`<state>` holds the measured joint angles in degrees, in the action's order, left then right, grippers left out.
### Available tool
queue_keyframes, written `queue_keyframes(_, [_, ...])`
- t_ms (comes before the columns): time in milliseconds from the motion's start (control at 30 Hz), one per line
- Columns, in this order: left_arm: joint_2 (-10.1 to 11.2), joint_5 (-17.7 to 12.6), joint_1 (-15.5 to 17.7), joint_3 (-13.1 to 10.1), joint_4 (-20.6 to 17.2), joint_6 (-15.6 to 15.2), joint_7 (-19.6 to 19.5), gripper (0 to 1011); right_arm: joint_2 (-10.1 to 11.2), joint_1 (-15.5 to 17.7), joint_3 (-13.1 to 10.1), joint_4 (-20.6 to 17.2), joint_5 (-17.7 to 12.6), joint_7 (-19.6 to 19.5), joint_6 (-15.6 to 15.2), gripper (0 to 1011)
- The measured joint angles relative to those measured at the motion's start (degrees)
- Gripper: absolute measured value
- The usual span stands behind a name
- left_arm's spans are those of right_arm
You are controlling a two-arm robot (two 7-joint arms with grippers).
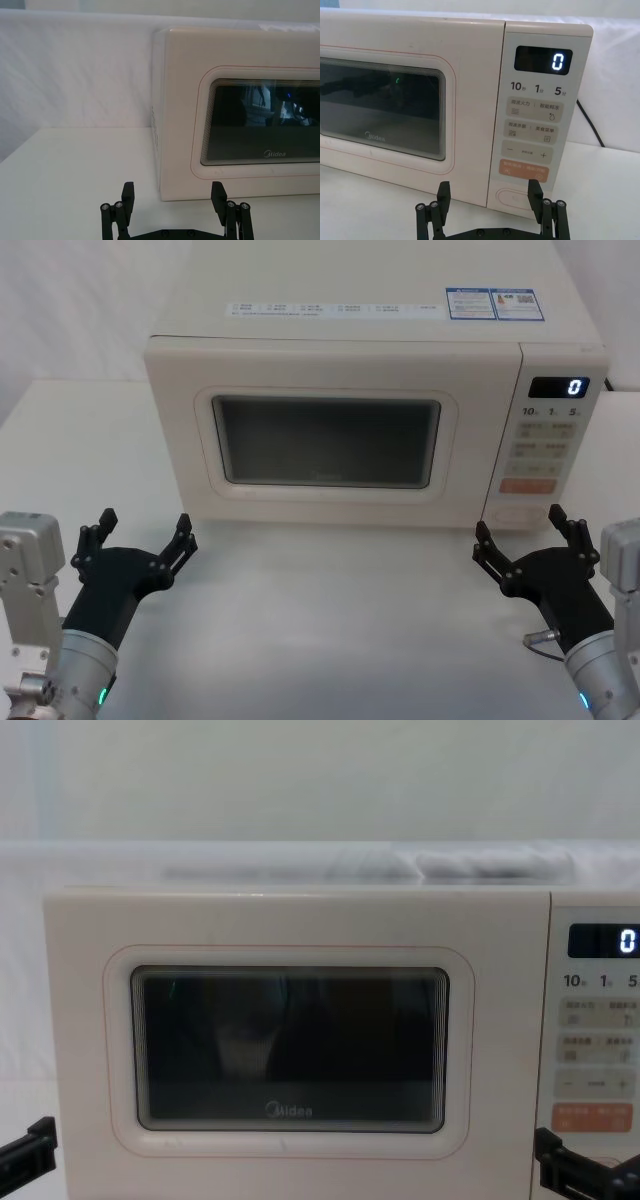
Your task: Press the button to open the microwave door with one hand; close the microwave door with the other hand.
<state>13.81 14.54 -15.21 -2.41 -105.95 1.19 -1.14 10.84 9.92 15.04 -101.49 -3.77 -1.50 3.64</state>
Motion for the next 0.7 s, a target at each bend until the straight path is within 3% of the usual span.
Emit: queue_keyframes(700, [0.00,0.00,0.00,0.00,0.00,0.00,0.00,1006,0.00,0.00,0.00,0.00,0.00,0.00,0.00,1002])
